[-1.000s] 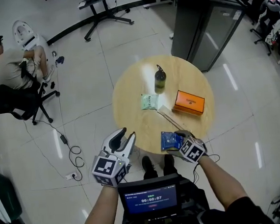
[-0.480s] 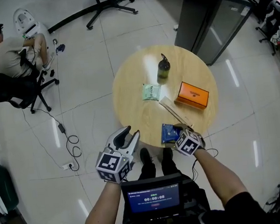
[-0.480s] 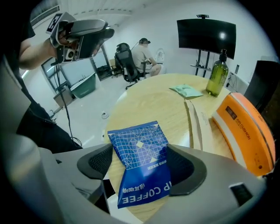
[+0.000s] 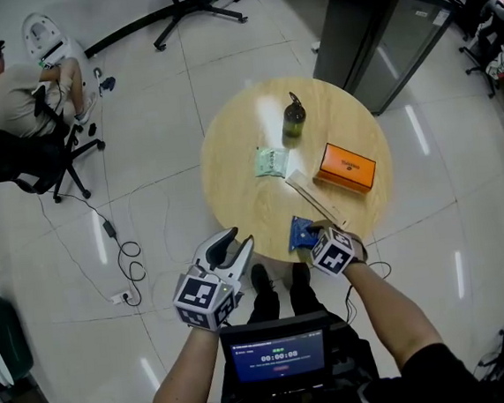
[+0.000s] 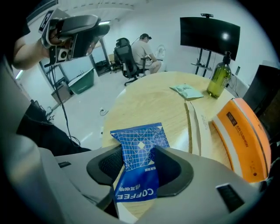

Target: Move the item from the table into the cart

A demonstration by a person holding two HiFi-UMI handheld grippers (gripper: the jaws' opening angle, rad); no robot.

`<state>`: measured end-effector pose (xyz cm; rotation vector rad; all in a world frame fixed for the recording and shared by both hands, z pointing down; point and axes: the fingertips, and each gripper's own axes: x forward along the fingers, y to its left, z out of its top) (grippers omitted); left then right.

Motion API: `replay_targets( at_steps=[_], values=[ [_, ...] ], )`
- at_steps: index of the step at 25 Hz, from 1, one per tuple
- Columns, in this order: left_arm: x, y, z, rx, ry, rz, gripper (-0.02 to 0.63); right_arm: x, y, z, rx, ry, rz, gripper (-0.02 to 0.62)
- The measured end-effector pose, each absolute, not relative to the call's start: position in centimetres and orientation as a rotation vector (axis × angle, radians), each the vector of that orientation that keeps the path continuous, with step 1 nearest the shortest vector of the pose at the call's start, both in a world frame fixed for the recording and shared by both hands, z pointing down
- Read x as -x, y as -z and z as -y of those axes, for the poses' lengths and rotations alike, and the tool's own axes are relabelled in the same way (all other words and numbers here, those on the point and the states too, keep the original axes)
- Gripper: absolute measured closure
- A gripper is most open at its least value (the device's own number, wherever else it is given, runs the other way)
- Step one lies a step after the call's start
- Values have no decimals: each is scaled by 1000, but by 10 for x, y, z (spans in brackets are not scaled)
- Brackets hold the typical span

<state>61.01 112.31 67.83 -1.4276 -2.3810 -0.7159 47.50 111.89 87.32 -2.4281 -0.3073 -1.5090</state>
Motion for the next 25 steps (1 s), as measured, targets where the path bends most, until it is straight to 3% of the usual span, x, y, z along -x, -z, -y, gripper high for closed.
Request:
replay_targets(
  at_steps=[1,5,15,25],
  values=[
    [-610,-678,-1123,1427,716,2383,448,-478,-871,-1119,2418,1482,317,462],
    [-609,-675,-1121,1418,712,2390,448,-482,-866,-1120,2376,1430,346,499],
    [-610,-645,-1122,1441,722,2410,449,-477,-831,-1129,2372,1247,466,548],
    [-613,-540,-1124,1514,571,2498,457,-465,-698,-1132,2464,899,621,554]
  ],
)
